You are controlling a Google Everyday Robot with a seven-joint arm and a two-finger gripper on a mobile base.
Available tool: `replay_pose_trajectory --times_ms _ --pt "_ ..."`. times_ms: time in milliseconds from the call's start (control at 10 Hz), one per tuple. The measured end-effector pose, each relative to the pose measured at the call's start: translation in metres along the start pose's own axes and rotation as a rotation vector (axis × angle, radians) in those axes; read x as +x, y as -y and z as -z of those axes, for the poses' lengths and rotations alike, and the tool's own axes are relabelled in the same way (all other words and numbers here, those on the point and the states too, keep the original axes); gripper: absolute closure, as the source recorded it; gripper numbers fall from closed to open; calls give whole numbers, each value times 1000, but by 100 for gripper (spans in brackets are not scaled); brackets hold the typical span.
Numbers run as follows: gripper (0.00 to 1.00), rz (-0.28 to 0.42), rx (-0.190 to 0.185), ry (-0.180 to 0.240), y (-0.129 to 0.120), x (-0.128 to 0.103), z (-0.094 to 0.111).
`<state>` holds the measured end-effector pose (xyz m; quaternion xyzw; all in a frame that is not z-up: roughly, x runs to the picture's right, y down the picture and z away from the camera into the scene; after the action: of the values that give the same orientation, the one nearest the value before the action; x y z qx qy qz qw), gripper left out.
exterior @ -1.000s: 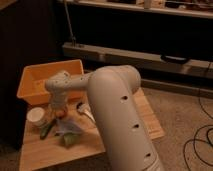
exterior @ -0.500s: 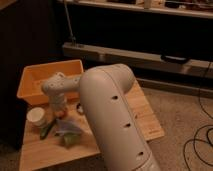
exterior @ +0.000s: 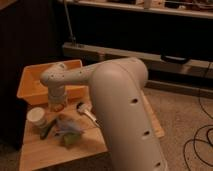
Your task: Place apple in table surface
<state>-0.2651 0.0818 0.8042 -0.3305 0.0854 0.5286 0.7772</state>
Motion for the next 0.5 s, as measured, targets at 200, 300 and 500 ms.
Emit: replay_pose_trajectory --times_ms 200,300,500 --pt "68 -16 -27 23 2 2 36" --pt "68 -26 -35 34 3 2 53" --pt "68 -61 -50 49 16 3 83"
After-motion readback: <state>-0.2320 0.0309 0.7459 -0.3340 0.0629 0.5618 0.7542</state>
